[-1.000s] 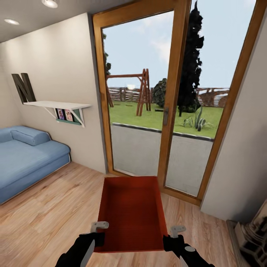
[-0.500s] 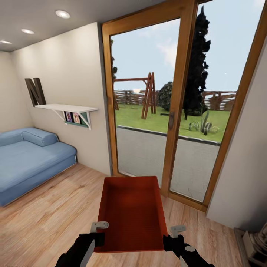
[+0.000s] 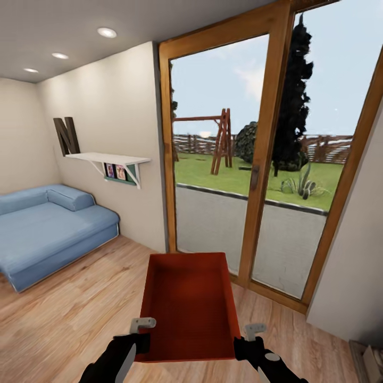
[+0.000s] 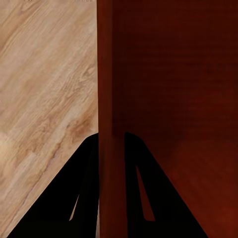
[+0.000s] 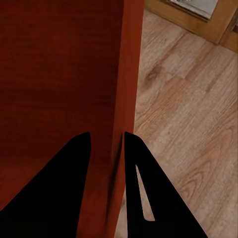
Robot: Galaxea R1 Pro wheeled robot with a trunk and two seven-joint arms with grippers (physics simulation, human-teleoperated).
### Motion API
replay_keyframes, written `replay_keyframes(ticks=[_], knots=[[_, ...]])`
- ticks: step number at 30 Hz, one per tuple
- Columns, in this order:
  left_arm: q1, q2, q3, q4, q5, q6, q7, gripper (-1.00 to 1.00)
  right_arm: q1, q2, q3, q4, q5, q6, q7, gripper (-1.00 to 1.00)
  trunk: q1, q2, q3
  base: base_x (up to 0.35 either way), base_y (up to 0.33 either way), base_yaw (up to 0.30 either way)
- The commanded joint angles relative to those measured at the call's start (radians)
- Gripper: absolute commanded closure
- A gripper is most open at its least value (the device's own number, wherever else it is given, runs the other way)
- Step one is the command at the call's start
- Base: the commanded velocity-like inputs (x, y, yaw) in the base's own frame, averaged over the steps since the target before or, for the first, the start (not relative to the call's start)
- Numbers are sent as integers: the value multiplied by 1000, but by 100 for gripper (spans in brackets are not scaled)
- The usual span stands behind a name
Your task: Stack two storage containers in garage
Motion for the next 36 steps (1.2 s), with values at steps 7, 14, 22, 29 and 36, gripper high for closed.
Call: replay_keyframes(ticks=[7, 14, 22, 29, 36], knots=[[-1, -5, 3, -4, -4, 4, 5, 100, 0, 9, 14, 4, -10, 1, 2, 100, 0, -1, 11, 0, 0, 92], [-1, -4, 3, -4, -4, 4, 5, 100, 0, 10, 14, 5, -9, 2, 2, 100, 0, -1, 21, 0, 0, 160], [-1, -4, 3, -4, -4, 4, 5, 100, 0, 10, 14, 4, -10, 1, 2, 100, 0, -1, 24, 0, 0, 261], [-1, -4, 3, -4, -4, 4, 5, 100, 0, 10, 14, 5, -8, -1, 2, 100, 0, -1, 24, 0, 0, 289], [-1, -4, 3, -4, -4, 4, 5, 100, 0, 10, 14, 5, -8, -2, 2, 100, 0, -1, 24, 0, 0, 290]])
